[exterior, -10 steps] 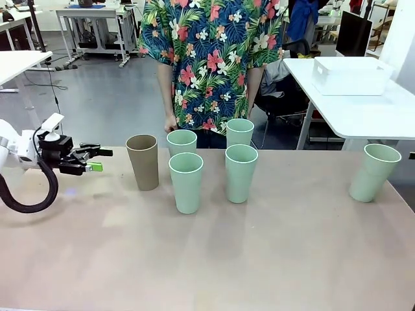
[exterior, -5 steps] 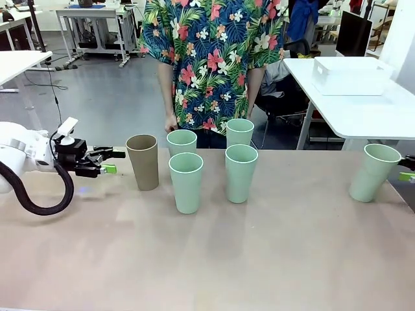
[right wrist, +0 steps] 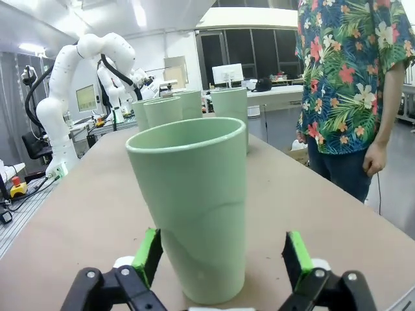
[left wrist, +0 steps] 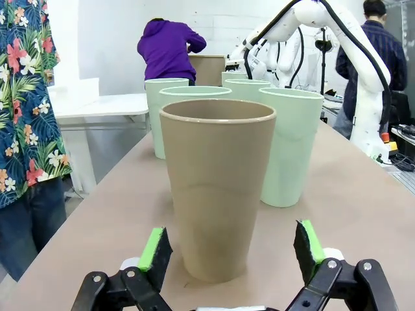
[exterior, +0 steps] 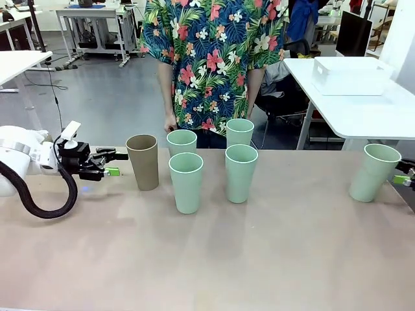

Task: Stack the cups and store them in the basket.
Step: Pick up two Reusable plastic cups , one in each hand.

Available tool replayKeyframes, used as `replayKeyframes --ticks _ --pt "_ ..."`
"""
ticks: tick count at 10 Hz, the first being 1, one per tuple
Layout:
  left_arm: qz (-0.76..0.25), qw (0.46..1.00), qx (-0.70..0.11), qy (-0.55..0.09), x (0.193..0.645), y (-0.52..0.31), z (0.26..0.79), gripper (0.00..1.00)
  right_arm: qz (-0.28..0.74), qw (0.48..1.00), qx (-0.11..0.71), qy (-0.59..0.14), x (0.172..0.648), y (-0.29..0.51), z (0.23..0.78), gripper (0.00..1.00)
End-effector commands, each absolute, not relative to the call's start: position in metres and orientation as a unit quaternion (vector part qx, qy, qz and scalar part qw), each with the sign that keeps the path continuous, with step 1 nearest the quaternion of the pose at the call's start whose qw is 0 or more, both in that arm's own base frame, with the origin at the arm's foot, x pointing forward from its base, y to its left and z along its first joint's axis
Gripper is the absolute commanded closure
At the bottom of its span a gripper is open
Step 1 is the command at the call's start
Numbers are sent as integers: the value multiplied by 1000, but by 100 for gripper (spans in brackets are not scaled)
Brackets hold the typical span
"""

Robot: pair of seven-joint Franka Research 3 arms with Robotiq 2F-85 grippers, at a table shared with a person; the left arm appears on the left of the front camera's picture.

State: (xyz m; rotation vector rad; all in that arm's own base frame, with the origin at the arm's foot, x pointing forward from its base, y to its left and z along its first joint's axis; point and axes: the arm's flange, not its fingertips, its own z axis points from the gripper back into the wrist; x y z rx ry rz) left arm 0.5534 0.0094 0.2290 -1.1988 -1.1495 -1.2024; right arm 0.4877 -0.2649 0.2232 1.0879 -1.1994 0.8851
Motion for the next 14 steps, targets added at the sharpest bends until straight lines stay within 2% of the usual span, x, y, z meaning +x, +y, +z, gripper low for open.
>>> replayKeyframes --ticks 1,4,14 --pt "-502 505 -494 -500 552 2 228 0 397 593 467 -522 485 -259 221 0" --pt "-500 509 -470 -519 555 -8 224 0 395 596 463 -525 488 -251 217 0" --pt "-483 507 -480 -529 564 -26 217 0 396 587 474 -524 481 -233 219 0"
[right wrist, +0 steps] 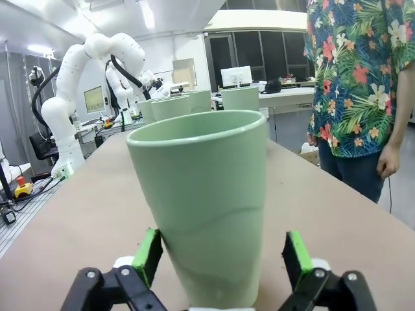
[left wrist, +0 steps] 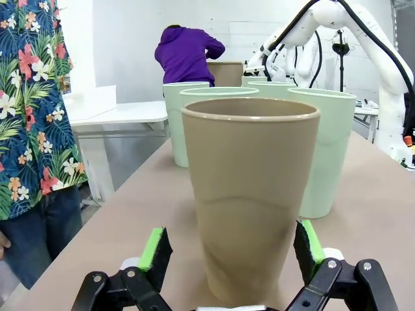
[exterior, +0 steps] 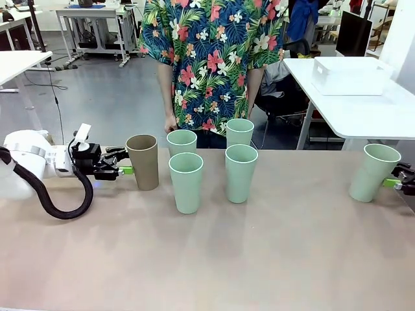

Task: Stack the cups and store them in the basket.
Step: Pick up two Reusable plastic cups , one in each hand.

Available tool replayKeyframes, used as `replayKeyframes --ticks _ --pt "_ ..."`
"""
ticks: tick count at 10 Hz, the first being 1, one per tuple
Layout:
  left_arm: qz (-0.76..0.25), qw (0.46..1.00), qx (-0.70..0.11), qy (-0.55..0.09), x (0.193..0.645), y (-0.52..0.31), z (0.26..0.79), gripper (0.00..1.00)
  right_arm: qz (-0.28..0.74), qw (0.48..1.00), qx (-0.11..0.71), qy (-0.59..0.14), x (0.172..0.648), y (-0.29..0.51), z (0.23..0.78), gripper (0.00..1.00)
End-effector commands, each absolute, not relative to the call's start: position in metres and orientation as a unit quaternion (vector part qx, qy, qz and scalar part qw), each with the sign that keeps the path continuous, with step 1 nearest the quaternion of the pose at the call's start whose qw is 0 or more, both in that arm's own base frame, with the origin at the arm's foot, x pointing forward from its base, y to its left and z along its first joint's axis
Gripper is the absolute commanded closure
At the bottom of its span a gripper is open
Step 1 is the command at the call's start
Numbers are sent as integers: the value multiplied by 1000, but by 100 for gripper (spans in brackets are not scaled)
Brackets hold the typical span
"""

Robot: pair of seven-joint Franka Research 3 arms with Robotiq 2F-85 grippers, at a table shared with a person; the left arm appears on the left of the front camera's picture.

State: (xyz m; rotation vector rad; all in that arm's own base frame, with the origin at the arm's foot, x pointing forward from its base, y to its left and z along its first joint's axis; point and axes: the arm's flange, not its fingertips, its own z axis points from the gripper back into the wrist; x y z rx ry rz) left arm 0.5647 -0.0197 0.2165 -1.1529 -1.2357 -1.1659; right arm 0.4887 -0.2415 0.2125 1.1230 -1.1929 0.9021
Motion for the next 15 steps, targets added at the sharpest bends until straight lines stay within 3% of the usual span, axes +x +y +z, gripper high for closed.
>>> replayKeyframes --ticks 1,15 --pt "-484 507 -480 -527 564 -28 218 0 396 588 472 -524 481 -231 219 0" --pt "-493 512 -487 -507 568 -91 220 0 404 595 467 -514 478 -197 215 0"
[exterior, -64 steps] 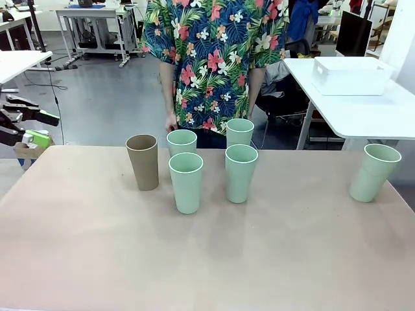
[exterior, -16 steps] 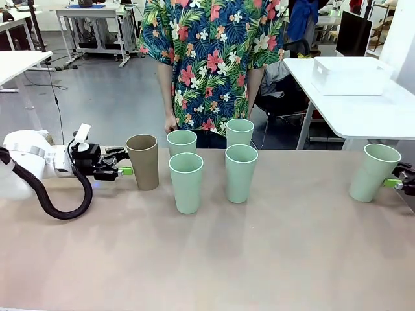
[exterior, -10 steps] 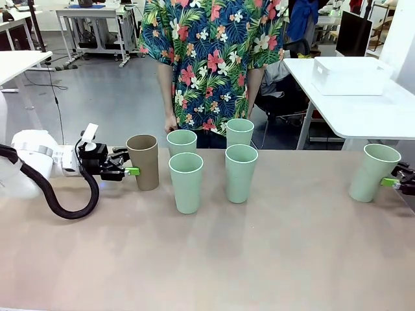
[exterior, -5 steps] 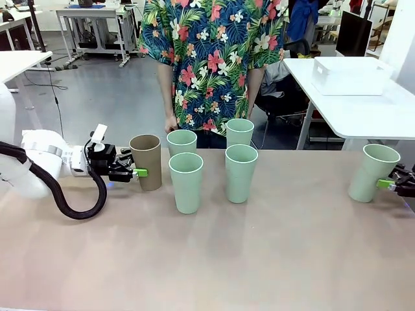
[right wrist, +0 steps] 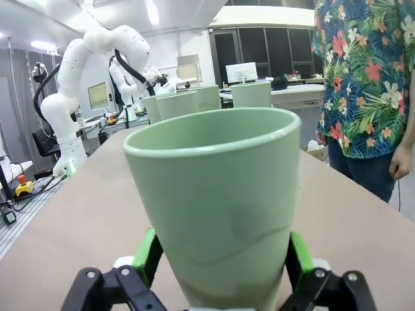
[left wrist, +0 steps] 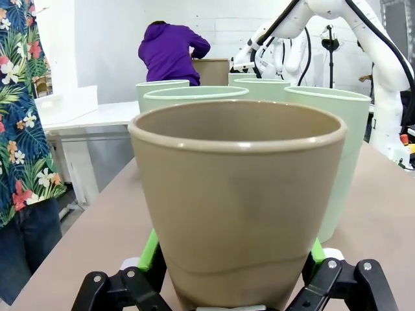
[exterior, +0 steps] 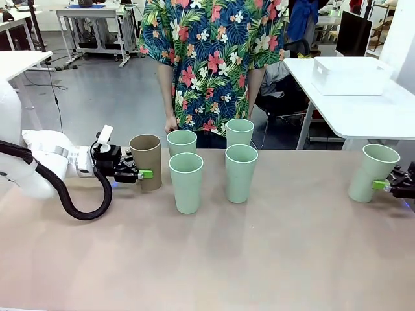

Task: Stack the cups and store them in the basket.
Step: Pick up two Reusable plastic cups , one in each hand.

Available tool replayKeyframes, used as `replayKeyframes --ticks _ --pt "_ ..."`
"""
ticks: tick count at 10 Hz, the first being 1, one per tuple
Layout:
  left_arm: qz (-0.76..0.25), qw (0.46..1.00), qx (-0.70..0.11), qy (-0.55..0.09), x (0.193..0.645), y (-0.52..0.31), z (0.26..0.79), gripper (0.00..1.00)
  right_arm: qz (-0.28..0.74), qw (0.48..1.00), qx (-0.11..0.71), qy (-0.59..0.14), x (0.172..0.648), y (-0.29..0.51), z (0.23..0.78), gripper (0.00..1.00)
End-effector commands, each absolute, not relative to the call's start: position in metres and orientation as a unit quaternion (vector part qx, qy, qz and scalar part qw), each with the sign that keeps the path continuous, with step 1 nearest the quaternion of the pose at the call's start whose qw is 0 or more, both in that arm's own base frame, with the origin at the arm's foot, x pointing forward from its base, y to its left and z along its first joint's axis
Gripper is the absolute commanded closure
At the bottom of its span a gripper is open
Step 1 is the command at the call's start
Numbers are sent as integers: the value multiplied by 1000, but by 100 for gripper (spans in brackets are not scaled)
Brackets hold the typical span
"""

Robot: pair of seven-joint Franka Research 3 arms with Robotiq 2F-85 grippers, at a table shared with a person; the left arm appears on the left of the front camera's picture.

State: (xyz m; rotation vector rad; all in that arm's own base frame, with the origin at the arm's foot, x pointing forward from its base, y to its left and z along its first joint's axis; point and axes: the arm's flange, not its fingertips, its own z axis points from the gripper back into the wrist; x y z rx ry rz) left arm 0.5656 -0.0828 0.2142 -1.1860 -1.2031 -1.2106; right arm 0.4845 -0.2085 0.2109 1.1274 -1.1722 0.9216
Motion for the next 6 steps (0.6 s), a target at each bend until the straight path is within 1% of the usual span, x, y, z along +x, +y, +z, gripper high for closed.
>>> replayKeyframes --ticks 1,6 --pt "-491 512 -489 -508 568 -94 220 0 402 594 472 -512 479 -195 215 0" --pt "-486 507 -498 -508 568 -98 226 0 400 592 474 -514 483 -193 218 0"
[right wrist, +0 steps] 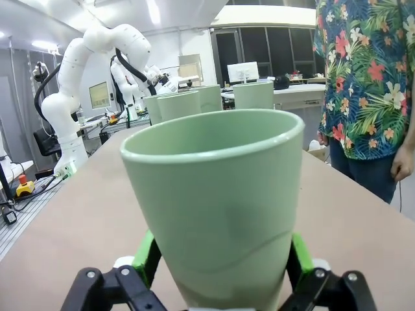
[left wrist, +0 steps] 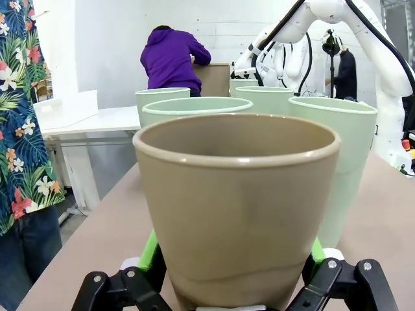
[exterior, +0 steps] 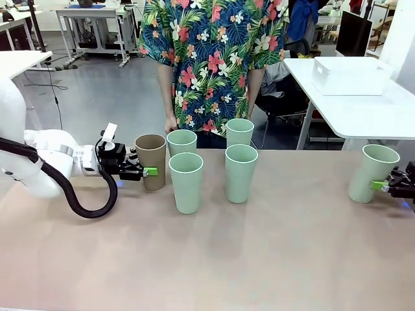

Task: Stack the cups and store them in the basket.
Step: Pick up two Reusable plastic cups , one in each hand.

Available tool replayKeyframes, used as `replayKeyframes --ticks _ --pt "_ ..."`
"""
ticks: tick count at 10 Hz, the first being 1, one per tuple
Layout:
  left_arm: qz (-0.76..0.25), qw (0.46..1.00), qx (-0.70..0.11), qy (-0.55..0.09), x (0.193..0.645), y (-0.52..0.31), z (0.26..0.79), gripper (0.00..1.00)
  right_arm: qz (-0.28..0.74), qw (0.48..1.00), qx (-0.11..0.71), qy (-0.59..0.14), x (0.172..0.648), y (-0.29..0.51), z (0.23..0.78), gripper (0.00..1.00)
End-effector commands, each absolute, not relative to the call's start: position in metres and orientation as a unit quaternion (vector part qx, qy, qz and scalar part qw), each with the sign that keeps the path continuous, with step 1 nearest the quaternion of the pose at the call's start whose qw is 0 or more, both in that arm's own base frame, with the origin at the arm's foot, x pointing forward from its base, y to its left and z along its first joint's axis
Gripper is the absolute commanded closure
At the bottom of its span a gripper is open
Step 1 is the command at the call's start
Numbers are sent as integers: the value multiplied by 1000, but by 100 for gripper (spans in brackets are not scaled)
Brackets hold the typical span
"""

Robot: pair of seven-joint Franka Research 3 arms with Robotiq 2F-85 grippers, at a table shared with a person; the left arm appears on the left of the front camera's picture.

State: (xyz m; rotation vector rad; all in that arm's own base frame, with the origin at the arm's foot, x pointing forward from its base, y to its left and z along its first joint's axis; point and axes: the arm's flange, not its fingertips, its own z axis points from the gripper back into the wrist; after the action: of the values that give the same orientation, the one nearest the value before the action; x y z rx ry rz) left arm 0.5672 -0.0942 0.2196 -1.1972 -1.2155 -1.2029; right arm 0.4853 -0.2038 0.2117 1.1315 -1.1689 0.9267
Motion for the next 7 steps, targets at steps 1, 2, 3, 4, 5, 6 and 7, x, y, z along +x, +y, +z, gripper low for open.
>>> replayKeyframes --ticks 1,2,3,4,5,6,7 --pt "-485 508 -499 -507 567 -98 225 0 398 592 477 -513 484 -193 218 0" --pt "-487 507 -498 -508 567 -98 224 10 399 589 485 -509 485 -193 218 19" --pt "-486 507 -501 -506 566 -98 224 19 397 588 494 -503 485 -193 218 20" --pt "-486 507 -501 -505 566 -97 224 29 400 585 498 -500 485 -192 218 39" --pt "-486 508 -502 -503 566 -97 223 24 403 584 499 -497 485 -192 219 23" --pt "-485 509 -501 -504 565 -96 222 48 405 585 498 -496 485 -192 219 59" --pt "-484 509 -499 -508 564 -96 221 44 408 584 499 -494 485 -192 218 42"
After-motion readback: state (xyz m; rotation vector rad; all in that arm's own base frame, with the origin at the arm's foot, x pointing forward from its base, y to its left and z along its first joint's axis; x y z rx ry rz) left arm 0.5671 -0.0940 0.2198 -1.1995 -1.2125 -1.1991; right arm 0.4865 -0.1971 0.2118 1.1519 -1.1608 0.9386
